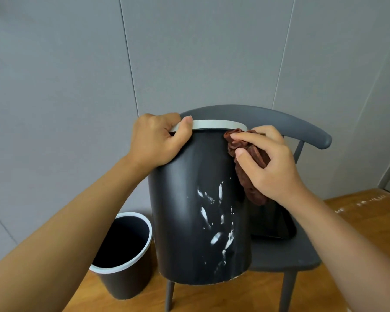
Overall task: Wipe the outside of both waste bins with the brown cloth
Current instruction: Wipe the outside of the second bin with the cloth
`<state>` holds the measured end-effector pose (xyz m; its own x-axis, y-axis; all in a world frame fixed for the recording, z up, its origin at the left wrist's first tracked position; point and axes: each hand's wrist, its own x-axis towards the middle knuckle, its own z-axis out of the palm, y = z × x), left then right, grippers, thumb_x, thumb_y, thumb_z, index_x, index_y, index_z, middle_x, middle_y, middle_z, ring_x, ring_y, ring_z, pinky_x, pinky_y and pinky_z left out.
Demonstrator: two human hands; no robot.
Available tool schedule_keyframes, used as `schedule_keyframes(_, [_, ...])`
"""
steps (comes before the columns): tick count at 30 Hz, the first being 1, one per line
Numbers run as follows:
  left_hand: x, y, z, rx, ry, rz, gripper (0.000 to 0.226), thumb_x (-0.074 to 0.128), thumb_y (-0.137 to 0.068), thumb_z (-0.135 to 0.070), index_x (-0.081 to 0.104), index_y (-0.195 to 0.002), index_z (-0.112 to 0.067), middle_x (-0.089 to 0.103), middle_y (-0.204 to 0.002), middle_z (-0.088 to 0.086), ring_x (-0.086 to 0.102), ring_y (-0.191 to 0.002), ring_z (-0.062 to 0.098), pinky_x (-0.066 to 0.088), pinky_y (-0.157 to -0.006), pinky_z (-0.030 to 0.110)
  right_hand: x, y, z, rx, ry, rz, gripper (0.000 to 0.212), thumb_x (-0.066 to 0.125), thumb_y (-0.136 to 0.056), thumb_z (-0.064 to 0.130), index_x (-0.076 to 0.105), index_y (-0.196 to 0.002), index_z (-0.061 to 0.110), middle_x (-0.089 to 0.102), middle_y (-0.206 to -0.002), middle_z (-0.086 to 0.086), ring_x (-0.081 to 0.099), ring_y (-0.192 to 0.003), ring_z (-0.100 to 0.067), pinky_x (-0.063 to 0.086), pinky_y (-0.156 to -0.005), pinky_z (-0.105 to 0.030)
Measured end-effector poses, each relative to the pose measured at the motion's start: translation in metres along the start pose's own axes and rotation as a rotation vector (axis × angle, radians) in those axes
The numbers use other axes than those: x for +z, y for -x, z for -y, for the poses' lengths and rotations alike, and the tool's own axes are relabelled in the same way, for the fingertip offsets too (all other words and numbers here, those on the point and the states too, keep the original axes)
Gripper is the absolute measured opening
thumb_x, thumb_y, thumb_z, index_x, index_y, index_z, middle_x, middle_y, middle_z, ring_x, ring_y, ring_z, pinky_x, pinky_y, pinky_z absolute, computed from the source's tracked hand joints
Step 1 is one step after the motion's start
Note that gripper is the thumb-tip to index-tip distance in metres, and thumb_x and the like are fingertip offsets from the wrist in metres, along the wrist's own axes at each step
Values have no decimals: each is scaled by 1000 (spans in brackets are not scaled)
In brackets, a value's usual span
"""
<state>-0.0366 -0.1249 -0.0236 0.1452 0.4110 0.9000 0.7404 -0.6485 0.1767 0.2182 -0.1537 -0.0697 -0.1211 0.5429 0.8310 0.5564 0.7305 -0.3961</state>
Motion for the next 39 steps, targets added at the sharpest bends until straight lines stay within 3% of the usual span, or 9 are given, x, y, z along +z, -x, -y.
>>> schedule_keyframes(5, [2, 2, 4, 11, -41, 12, 54, 50, -96, -44, 26, -55, -19, 19, -49, -2, 22, -47, 24, 19, -47, 28, 13, 25, 5, -67, 17, -21, 36, 64, -95, 23, 74, -129, 14, 61, -119, -7, 60, -114, -29, 52, -99, -45])
schedule_keyframes(9, [2, 1, 6, -1, -47, 31, 54, 48, -96, -45, 29, -54, -17, 20, -48, -3, 24, -46, 23, 20, -48, 29, 15, 66, 14, -306, 97, 92, 28, 74, -88, 14, 79, -114, 8, 64, -105, -9, 58, -97, -26, 52, -83, -33])
schedule_keyframes(12, [3, -1, 3, 10, -48, 50, 54, 47, -96, -46, 28, -55, -18, 20, -47, -4, 24, -45, 22, 19, -48, 28, 8, 59, 14, -350, 131, 116, 22, 75, -87, 13, 80, -107, 7, 66, -100, -8, 57, -92, -25, 50, -81, -33])
schedule_keyframes(17, [9, -4, -7, 17, -89, 82, 55, 46, -95, -49, 23, -55, -20, 21, -46, -2, 27, -46, 25, 21, -47, 30, 7, -3, 20, -92, 139, -70, 21, 64, -93, 26, 73, -108, 15, 65, -105, -4, 60, -102, -27, 49, -92, -44])
schedule_keyframes(21, [7, -3, 1, -48, -95, 83, 55, 44, -95, -49, 24, -55, -17, 20, -47, -1, 24, -46, 20, 20, -51, 30, 10, 14, 29, -1, 91, 213, 58, 40, -90, 35, 54, -141, 12, 45, -132, -6, 42, -123, -26, 35, -109, -30])
schedule_keyframes(25, [3, -1, 5, -70, -89, 78, 55, 45, -96, -49, 24, -56, -16, 20, -47, 0, 24, -45, 18, 20, -51, 32, 4, 45, 19, -53, 75, 321, 60, 52, -99, 28, 41, -157, 20, 39, -150, 2, 36, -139, -19, 30, -119, -29])
schedule_keyframes(30, [8, -4, 0, -59, -116, 86, 55, 45, -96, -49, 23, -56, -17, 20, -47, 0, 24, -46, 18, 19, -51, 32, 5, 58, 13, 92, -86, 142, 60, 69, -95, 30, 50, -152, 29, 48, -147, 9, 45, -142, -18, 40, -120, -46])
schedule_keyframes(35, [8, -7, 3, -69, -117, 137, 55, 41, -96, -50, 25, -57, -15, 23, -49, 1, 27, -50, 25, 22, -51, 34, 25, 48, 30, 177, 45, 79, 51, 56, -95, 36, 54, -145, 27, 44, -141, 8, 41, -135, -17, 32, -111, -21])
schedule_keyframes(39, [-7, -23, 0, -5, -133, 331, 50, 38, -93, -47, 28, -60, -12, 29, -49, 6, 28, -51, 25, 31, -51, 40, 26, 50, 28, 78, 84, 47, 51, 55, -93, 36, 59, -141, 18, 48, -137, 0, 46, -129, -24, 35, -109, -19])
